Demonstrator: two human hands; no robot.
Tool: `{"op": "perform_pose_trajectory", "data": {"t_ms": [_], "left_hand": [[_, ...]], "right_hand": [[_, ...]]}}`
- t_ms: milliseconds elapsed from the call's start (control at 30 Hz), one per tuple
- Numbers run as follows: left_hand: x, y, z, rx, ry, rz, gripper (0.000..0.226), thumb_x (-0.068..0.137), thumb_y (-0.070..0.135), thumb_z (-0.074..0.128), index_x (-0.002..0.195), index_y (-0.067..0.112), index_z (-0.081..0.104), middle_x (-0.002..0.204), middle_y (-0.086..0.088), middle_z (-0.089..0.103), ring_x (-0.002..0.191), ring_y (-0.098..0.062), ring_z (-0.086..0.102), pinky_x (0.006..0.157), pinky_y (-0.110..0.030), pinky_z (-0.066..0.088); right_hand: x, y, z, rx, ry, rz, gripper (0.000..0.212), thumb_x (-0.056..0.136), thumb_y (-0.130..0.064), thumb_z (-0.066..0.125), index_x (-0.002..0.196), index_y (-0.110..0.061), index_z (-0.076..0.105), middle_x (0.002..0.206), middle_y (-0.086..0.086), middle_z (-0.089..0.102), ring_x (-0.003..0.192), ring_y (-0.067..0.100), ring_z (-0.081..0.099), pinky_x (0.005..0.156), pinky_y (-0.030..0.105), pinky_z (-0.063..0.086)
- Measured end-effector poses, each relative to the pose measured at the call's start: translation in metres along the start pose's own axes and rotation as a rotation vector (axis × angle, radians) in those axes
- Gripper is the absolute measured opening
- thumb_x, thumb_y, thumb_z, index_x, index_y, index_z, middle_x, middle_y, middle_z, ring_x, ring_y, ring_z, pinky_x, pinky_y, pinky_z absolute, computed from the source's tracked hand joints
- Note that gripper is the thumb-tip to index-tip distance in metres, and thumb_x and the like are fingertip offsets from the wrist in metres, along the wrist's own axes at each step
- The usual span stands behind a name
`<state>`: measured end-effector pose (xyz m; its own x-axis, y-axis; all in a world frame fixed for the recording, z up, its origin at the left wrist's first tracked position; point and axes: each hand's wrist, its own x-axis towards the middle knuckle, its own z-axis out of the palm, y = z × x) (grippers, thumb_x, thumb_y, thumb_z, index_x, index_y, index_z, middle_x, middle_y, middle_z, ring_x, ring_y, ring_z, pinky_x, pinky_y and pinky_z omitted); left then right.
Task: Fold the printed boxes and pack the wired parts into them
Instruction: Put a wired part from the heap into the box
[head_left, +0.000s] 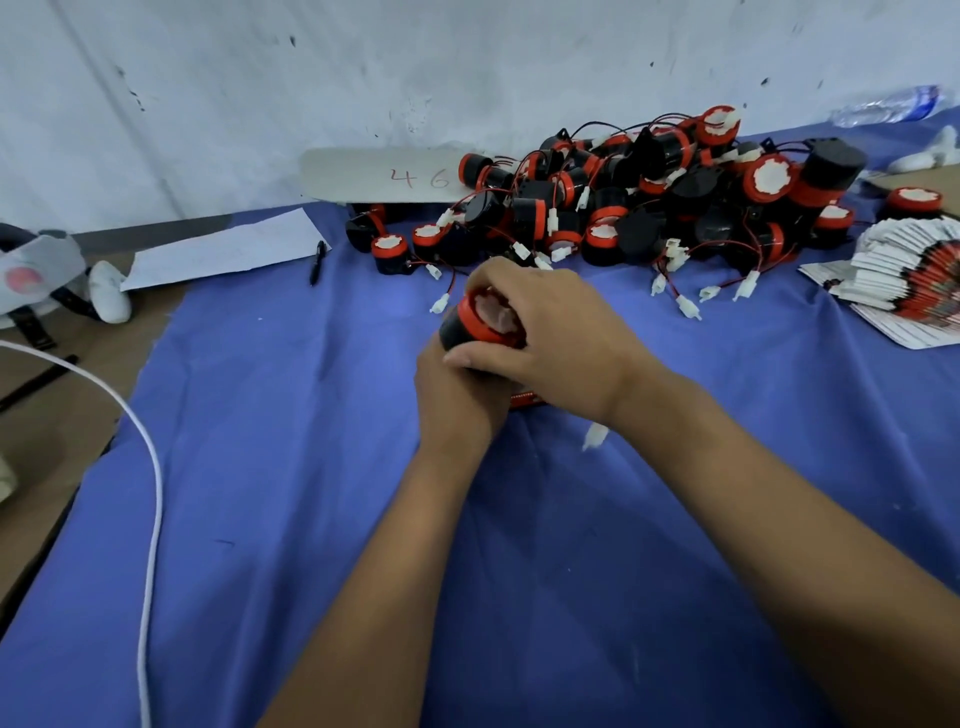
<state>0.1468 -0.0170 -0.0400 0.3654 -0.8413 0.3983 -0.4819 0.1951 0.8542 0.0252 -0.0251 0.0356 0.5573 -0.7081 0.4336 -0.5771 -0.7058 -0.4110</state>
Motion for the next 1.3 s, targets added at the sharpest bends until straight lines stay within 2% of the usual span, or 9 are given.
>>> {"op": "perform_pose_trajectory", "data": {"t_ms": [133,333,467,567,667,900,1000,1133,1300], "left_hand": [[0.005,-0.003,-0.010,0.157,-0.094,0.058,0.021,0.077,0.019,0.055,0.097,0.021,0.057,0.086,0.012,0.067,0.078,-0.013,0.061,0.063,-0.035,0.050],[0.008,-0.007,-0.013,0.022,-0.152,0.009,0.017,0.086,0.003,0.049,0.096,0.014,0.059,0.082,0.007,0.066,0.075,-0.013,0.057,0.064,-0.033,0.049],[0.007,-0.005,-0.015,-0.081,-0.163,-0.075,0.011,0.099,0.006,0.050,0.093,0.008,0.059,0.091,-0.013,0.067,0.085,-0.036,0.061,0.071,-0.047,0.053],[0.009,-0.001,-0.015,-0.216,-0.211,-0.147,0.022,0.101,0.015,0.052,0.085,0.024,0.064,0.082,0.002,0.070,0.079,-0.023,0.066,0.064,-0.039,0.053],[0.008,-0.002,-0.014,-0.195,-0.231,-0.114,0.012,0.095,0.013,0.066,0.101,0.022,0.071,0.096,0.009,0.076,0.091,-0.012,0.070,0.076,-0.035,0.058],[0.009,-0.006,-0.012,-0.222,-0.215,-0.162,0.018,0.088,0.013,0.078,0.101,0.024,0.072,0.098,0.009,0.076,0.095,-0.006,0.071,0.078,-0.028,0.060],[0.010,-0.007,-0.012,-0.217,-0.213,-0.183,0.022,0.086,0.018,0.082,0.106,0.020,0.072,0.102,0.008,0.076,0.100,-0.007,0.070,0.084,-0.033,0.061],[0.011,-0.004,-0.008,-0.177,-0.196,-0.211,0.023,0.085,0.021,0.084,0.103,0.023,0.069,0.103,0.010,0.073,0.101,-0.004,0.068,0.084,-0.031,0.060],[0.010,-0.005,-0.007,-0.196,-0.187,-0.211,0.021,0.087,0.016,0.082,0.102,0.025,0.069,0.105,0.007,0.074,0.101,-0.009,0.069,0.081,-0.031,0.061]], "right_hand": [[-0.006,0.019,0.002,-0.148,-0.007,0.108,0.058,0.081,-0.053,0.079,0.114,-0.015,0.049,0.101,0.003,0.065,0.089,0.026,0.056,0.075,0.043,0.049],[0.002,0.018,-0.002,-0.248,-0.138,0.174,0.049,0.083,-0.042,0.081,0.115,-0.012,0.060,0.109,0.007,0.063,0.099,0.027,0.056,0.082,0.036,0.046],[-0.001,0.011,0.003,-0.381,-0.238,0.163,0.023,0.099,-0.029,0.061,0.113,-0.012,0.056,0.114,0.010,0.052,0.100,0.024,0.045,0.083,0.030,0.036],[-0.006,0.002,0.004,-0.468,-0.294,0.169,0.012,0.099,-0.009,0.051,0.097,-0.015,0.061,0.106,0.006,0.051,0.083,0.015,0.034,0.076,0.028,0.035],[-0.008,-0.004,0.002,-0.458,-0.255,0.247,0.021,0.089,0.003,0.050,0.081,-0.015,0.049,0.093,0.004,0.044,0.065,0.014,0.030,0.066,0.029,0.031],[-0.015,0.007,-0.016,-0.446,-0.014,0.288,0.024,0.094,-0.017,0.061,0.117,-0.016,0.068,0.112,0.008,0.058,0.110,0.028,0.050,0.086,0.037,0.050],[-0.024,0.015,-0.036,-0.405,-0.124,0.462,0.028,0.095,-0.033,0.066,0.109,-0.008,0.065,0.100,0.011,0.069,0.093,0.032,0.066,0.078,0.043,0.057],[-0.023,0.008,-0.050,-0.278,-0.128,0.442,0.019,0.089,-0.021,0.070,0.074,-0.011,0.075,0.067,0.006,0.071,0.070,0.025,0.068,0.068,0.044,0.060],[-0.006,-0.008,-0.037,-0.202,-0.150,0.385,0.007,0.087,-0.016,0.073,0.087,-0.017,0.079,0.085,0.004,0.074,0.081,0.021,0.068,0.074,0.037,0.060]]}}
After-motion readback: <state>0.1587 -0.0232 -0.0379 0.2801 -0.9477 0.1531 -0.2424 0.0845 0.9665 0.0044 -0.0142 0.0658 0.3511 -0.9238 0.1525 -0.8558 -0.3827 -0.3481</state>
